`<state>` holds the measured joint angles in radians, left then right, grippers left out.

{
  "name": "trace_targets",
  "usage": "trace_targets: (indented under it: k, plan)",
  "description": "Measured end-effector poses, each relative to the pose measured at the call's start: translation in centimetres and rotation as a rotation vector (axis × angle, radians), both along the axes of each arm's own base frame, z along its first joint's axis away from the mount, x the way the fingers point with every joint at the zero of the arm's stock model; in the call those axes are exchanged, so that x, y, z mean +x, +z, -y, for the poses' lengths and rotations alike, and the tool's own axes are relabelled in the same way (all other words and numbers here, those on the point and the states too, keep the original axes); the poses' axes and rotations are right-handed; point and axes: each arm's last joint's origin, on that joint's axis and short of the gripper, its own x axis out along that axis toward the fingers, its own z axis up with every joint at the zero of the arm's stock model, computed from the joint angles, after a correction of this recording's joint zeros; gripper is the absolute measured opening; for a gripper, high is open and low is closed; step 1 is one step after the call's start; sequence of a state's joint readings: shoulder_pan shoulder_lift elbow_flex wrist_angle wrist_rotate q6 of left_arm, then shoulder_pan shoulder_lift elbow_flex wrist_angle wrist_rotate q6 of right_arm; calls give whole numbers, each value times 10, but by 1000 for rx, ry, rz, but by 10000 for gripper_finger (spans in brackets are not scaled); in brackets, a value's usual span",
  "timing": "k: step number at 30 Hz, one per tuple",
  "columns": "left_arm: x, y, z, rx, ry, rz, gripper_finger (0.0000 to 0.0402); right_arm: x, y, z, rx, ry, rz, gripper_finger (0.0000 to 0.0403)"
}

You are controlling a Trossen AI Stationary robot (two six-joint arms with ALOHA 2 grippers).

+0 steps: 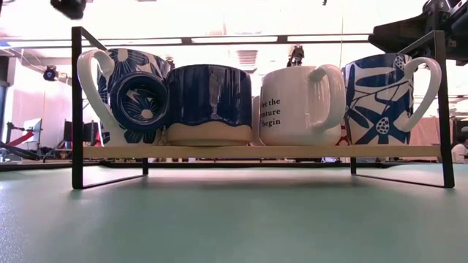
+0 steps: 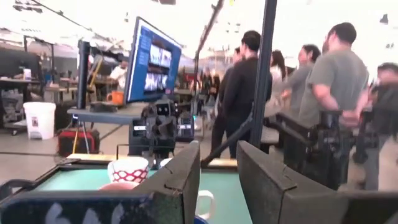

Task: Place coffee mugs
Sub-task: Return to Home Position

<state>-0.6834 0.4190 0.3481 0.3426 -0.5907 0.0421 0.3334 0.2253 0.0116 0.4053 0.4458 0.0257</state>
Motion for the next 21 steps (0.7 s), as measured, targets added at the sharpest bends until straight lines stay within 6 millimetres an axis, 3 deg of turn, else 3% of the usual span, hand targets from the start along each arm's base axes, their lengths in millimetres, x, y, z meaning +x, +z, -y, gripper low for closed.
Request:
trace_targets:
  k: [10, 21]
  plan:
    - [-20, -71, -16, -96, 1, 108, 89, 0, 0, 0, -1, 0, -4, 82]
    - [-22, -82, -18, -33, 0, 39, 89, 0, -1, 0, -2, -1, -5, 82]
